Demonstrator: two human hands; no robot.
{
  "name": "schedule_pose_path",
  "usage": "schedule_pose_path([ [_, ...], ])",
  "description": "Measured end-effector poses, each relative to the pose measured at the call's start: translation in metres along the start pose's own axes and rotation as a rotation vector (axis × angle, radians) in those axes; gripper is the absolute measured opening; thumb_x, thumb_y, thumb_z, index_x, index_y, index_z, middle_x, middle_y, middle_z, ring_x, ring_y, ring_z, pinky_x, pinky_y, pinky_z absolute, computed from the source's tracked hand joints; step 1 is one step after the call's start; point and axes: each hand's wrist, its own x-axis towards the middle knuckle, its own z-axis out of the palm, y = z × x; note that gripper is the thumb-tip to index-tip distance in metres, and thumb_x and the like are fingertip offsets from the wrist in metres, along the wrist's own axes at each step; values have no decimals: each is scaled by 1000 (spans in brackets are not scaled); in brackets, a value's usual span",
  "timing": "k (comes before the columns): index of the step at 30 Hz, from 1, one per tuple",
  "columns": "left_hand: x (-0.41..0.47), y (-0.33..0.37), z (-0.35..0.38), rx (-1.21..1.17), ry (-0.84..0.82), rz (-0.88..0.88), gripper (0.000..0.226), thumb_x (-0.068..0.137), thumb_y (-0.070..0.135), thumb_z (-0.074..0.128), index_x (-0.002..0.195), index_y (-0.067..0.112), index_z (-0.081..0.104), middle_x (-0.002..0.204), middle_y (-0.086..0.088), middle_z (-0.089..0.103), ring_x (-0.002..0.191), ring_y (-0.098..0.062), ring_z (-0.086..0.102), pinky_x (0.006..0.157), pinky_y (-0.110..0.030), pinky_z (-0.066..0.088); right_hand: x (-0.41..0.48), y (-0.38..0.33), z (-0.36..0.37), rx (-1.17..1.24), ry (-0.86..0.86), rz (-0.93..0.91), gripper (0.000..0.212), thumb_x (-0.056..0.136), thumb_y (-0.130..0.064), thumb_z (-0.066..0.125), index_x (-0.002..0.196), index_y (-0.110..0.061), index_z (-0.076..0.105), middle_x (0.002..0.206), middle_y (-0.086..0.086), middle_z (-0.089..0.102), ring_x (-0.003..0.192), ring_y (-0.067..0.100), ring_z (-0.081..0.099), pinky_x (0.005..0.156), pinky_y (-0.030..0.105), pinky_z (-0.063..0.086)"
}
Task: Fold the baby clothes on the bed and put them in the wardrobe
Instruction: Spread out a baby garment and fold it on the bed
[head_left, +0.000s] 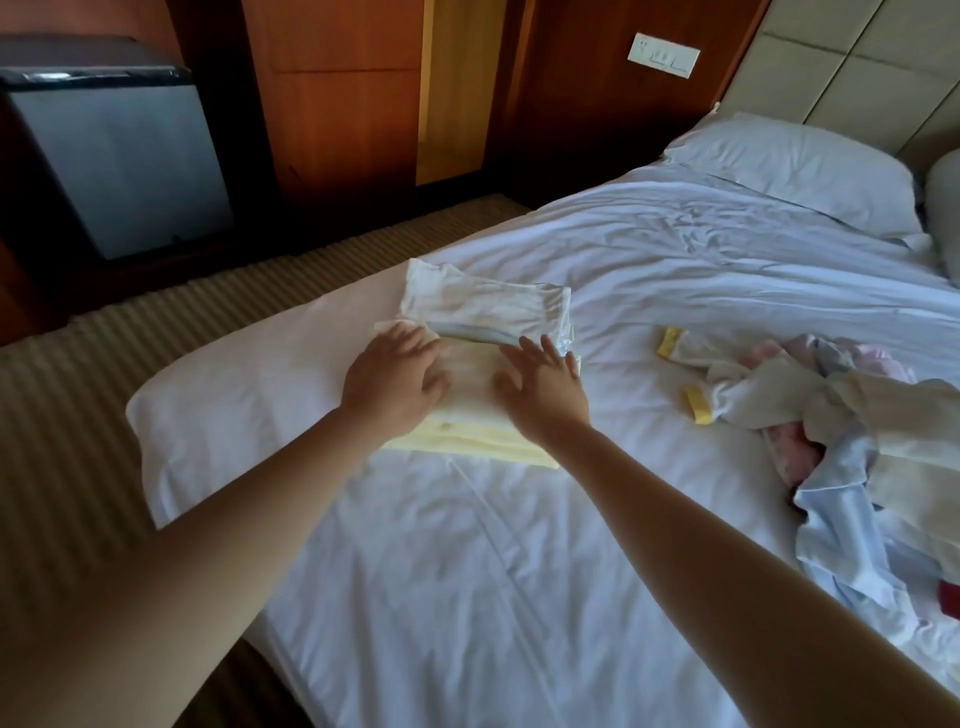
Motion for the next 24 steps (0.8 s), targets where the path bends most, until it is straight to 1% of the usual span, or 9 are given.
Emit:
schedule_pose_path([
  [2, -8, -7, 11, 30, -152, -103, 68, 96, 63, 21, 153, 26, 26, 162, -4, 17, 150, -21, 9, 120, -38, 19, -8, 1, 13, -34, -161, 46, 55, 100, -50, 30, 152, -35, 23, 163, -1, 11, 150, 26, -3, 121, 42, -7],
  [4, -16, -13, 18, -48, -202, -201, 69, 96, 66, 23, 155, 33, 13, 164, 1, -2, 150, -14, -7, 118, -39, 17, -14, 3, 24, -16, -174, 68, 56, 100, -56, 24, 153, -41, 14, 164, -4, 3, 150, 25, -9, 121, 40, -9],
  [6, -21, -12, 18, -94, -194, -222, 69, 95, 66, 25, 155, 35, 11, 164, 3, -6, 150, -11, -10, 118, -40, 17, -16, 5, 28, -9, -132, 63, 56, 99, -57, 24, 152, -43, 14, 164, -5, 4, 150, 24, -9, 121, 39, -9],
  [9, -19, -13, 21, -140, -183, -218, 69, 95, 66, 28, 155, 35, 13, 164, 4, -4, 150, -11, -8, 119, -41, 16, -14, 9, 33, 7, -116, 56, 55, 99, -58, 26, 152, -44, 15, 163, -6, 5, 150, 23, -7, 121, 38, -7],
  [12, -18, -15, 19, -166, -213, -213, 69, 95, 65, 29, 155, 35, 15, 164, 4, -2, 150, -11, -7, 120, -40, 13, -8, 14, 33, 26, -179, 46, 55, 99, -57, 26, 152, -44, 14, 164, -6, 4, 150, 23, -9, 121, 40, -6],
  [14, -17, -13, 14, -114, -245, -208, 67, 96, 64, 26, 155, 34, 15, 164, 3, 0, 150, -12, -5, 119, -40, 14, -4, 16, 26, 29, -259, 33, 55, 101, -53, 25, 153, -41, 11, 164, -4, 1, 150, 24, -10, 121, 41, -6],
  [16, -17, -6, 7, 14, -232, -192, 63, 99, 60, 24, 155, 31, 19, 164, -1, 10, 150, -17, 6, 118, -40, 19, -4, 20, 19, 10, -317, 18, 54, 103, -48, 25, 154, -37, 10, 164, -2, 0, 150, 24, -9, 121, 41, -3],
  [20, -39, 17, -9, 187, -190, -148, 47, 104, 40, 27, 148, 26, 35, 154, -2, 36, 140, -22, 33, 113, -40, 25, -34, 18, -7, -15, -353, -24, 51, 104, -31, 29, 154, -25, 20, 162, 1, 14, 150, 19, 11, 121, 38, 14],
  [24, -80, 47, -35, 190, -241, -135, 46, 103, 38, 33, 146, 23, 39, 147, 1, 45, 138, -19, 35, 116, -44, 17, -91, 11, -45, -40, -358, -12, 53, 99, -31, 42, 151, -28, 29, 158, -3, 28, 141, 19, 33, 112, 40, 34],
])
